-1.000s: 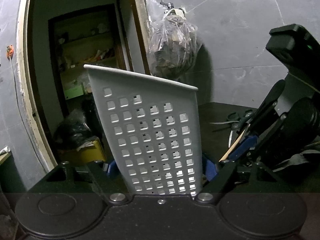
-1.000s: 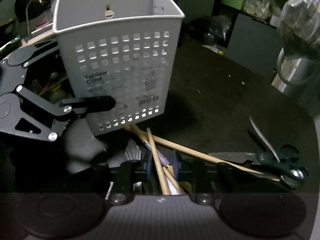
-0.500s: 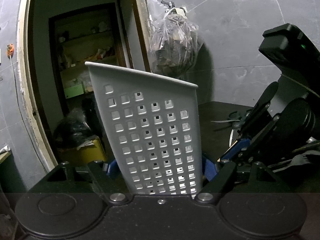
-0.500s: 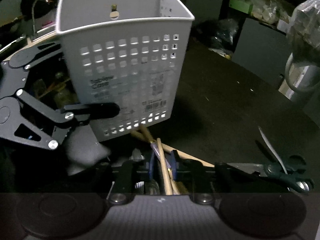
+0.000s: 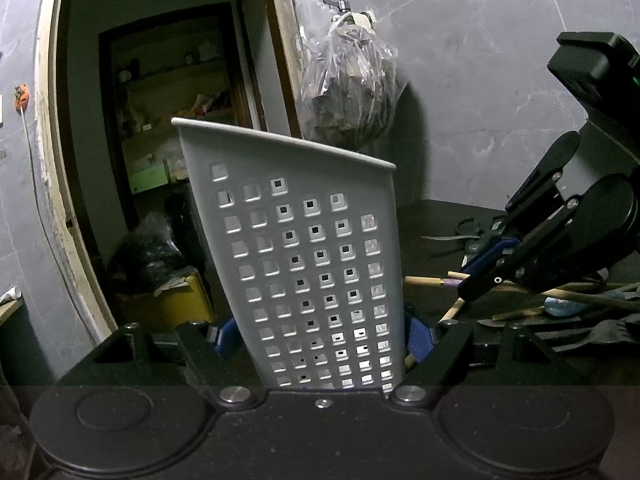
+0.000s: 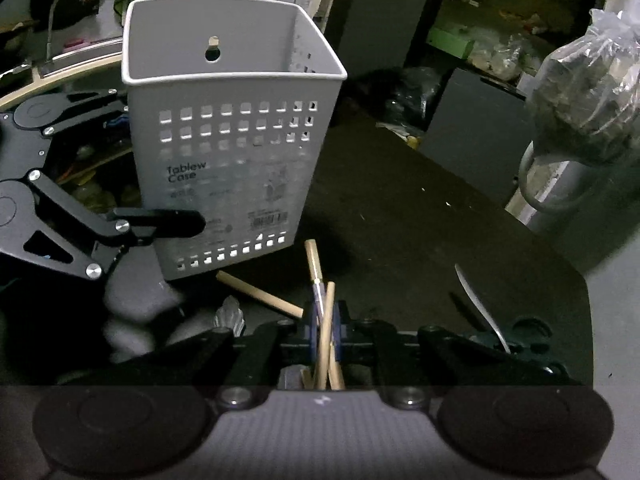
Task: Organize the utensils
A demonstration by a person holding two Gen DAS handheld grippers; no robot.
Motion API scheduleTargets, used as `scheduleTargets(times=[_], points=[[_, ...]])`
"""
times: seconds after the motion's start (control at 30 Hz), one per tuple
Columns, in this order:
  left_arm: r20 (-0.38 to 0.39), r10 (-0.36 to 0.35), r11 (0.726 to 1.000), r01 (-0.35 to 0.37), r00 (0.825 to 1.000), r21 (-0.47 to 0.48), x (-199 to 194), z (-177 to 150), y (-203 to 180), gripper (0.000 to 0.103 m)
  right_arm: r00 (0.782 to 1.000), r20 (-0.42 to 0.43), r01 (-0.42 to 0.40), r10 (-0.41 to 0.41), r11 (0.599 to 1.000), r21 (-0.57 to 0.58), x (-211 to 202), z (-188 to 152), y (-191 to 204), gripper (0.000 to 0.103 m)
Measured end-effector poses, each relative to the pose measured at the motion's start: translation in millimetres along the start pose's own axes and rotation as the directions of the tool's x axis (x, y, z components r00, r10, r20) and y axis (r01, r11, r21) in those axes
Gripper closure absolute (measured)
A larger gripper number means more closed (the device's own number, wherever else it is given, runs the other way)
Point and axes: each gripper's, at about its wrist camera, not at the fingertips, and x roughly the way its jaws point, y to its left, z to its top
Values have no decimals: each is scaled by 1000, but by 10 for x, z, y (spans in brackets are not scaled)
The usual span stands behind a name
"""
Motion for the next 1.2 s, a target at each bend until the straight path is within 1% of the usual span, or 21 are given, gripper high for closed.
scheduleTargets(times=[0.1,0.3,0.43,0.47,0.53,0.7,0.77,0.8,0.83,0.87,0.93,1.07,1.13,1.2], points=[[-2,0,1000,0,1000,0,15,11,-1,22,1000,8,5,-5,1000,11,10,3,0,95],[-6,-1,1000,1,1000,1,29,18,-1,22,999,-40,10,-11,1000,-7,201,-28,-27,94],[-7,-3,1000,3,1000,-1,36,19,4,22,998,-69,-3,3,1000,7,138,-126,-57,92],[-8,-3,1000,3,1000,-1,37,20,3,22,998,-68,-3,3,1000,14,100,-155,-71,91],[-8,-3,1000,3,1000,-2,39,21,3,22,998,-70,-6,9,999,47,3,-212,-102,79],[-11,-7,1000,7,1000,-6,47,23,7,22,997,-58,51,-44,993,110,-352,-395,-80,68],[-14,-8,1000,8,1000,-8,55,18,10,22,996,-58,76,-69,987,139,-505,-456,-48,68],[-15,-10,1000,10,1000,-8,59,16,6,22,995,-67,85,-76,985,153,-547,-497,-43,70],[-16,-11,1000,11,1000,-8,64,14,6,22,993,-83,98,-85,982,164,-592,-546,-43,78],[-16,-11,1000,11,1000,-7,69,12,6,22,991,-99,109,-93,979,169,-617,-597,-32,81],[-16,-11,1000,11,1000,-8,75,11,7,22,989,-113,120,-99,972,200,-682,-709,-11,81],[-27,-11,1000,11,1000,-14,103,7,9,22,994,-77,101,-82,955,279,-835,-810,0,81],[-34,-13,1000,13,999,-20,120,6,13,22,994,-78,99,-81,957,272,-879,-821,52,81],[-38,-11,1000,10,999,-21,132,7,12,22,991,-108,106,-82,964,244,-877,-820,103,81]])
